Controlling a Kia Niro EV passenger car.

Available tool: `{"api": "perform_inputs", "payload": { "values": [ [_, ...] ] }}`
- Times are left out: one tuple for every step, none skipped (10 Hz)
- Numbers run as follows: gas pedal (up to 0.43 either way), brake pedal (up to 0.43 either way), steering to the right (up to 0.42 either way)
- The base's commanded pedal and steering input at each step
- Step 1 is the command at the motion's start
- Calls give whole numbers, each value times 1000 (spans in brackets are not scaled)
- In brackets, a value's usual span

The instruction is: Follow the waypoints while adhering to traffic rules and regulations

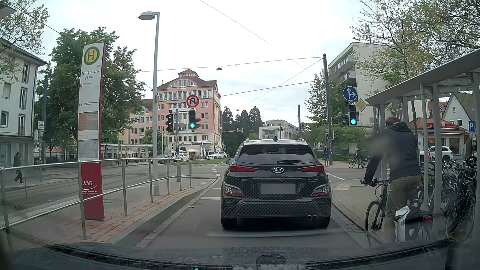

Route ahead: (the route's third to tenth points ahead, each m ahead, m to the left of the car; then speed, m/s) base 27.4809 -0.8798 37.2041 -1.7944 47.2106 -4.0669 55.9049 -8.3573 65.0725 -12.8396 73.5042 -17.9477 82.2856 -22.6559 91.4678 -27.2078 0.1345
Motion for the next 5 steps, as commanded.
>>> {"api": "perform_inputs", "payload": {
  "values": [
    [138, 0, -1],
    [189, 0, -1],
    [197, 0, -1],
    [209, 0, -1],
    [220, 0, -1]
  ]
}}
